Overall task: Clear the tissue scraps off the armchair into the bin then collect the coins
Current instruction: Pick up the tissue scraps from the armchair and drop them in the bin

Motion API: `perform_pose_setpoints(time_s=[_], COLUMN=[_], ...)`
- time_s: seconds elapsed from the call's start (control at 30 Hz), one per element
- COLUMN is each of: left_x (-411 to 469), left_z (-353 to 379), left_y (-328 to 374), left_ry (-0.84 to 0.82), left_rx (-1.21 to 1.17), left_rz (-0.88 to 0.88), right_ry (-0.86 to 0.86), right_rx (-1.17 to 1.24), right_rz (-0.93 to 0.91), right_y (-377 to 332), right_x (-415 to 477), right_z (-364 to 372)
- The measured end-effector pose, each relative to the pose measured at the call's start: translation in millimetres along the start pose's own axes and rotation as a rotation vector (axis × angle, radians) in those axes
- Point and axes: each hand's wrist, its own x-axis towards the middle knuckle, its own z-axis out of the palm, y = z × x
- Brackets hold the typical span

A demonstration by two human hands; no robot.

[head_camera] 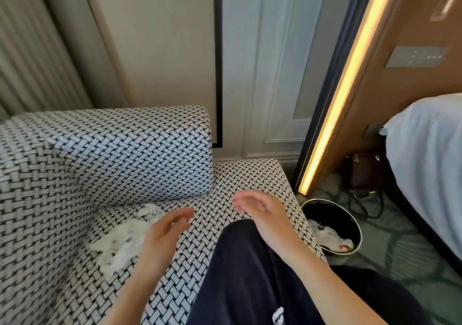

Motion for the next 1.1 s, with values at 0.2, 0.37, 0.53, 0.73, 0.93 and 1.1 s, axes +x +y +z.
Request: perform_pose_setpoints(time_s=[0.2,0.37,0.53,0.73,0.93,1.1], left_x=[-27.4,-31.8,-24.1,-21.4,-28.5,-43.9], left_z=[-44.2,-54.9,-60.5,-63.7,-56.2,-39.2], left_y=[-77.4,-111.9,-130.9,-137.5,-135.6,-125.0], left_ry=[0.226,0.297,0.305,0.265,0.354,0.342], left_rx=[0.158,0.198,0.226,0.282,0.219,0.058], left_rz=[-0.121,-0.24,-0.281,-0.412,-0.388,-0.273], right_ry=[-0.228,-0.356,-0.393,-0.37,-0.38,-0.441], right_rx=[0.069,0.093,0.109,0.204,0.179,0.159], right_rz=[-0.004,0.084,0.242,0.3,0.261,0.28], right_y=[-3.2,20.0,50.4,56.1,58.3,64.3], right_x=[6.7,2.4,-4.1,-2.4,-3.2,-2.7], right_z=[88.4,136.1,140.1,142.7,144.3,145.6])
